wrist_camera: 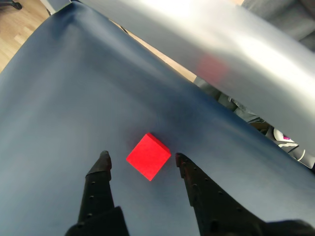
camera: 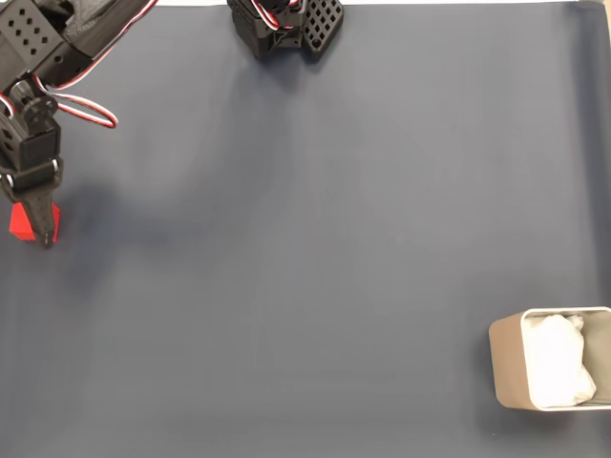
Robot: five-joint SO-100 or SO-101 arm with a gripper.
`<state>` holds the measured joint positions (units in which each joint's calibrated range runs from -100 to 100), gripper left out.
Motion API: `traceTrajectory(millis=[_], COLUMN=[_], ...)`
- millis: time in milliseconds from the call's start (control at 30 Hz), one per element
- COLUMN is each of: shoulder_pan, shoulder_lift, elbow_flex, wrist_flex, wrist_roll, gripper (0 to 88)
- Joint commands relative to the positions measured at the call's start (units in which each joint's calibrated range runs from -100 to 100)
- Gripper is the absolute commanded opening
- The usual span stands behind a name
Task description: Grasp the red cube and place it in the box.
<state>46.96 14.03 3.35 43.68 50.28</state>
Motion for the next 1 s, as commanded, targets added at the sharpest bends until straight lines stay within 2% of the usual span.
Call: traceTrajectory(millis=[0, 700, 967], shoulder_pan=[1.05, 0.2, -1.15], shoulder_lift=[-1.2, -10.65, -10.82], elbow_flex=[-1.98, 17.28, 17.73], wrist_flex=[-0.81, -9.66, -10.72], wrist_roll=[0.49, 0.98, 0.29], gripper=[31.1, 31.4, 31.6])
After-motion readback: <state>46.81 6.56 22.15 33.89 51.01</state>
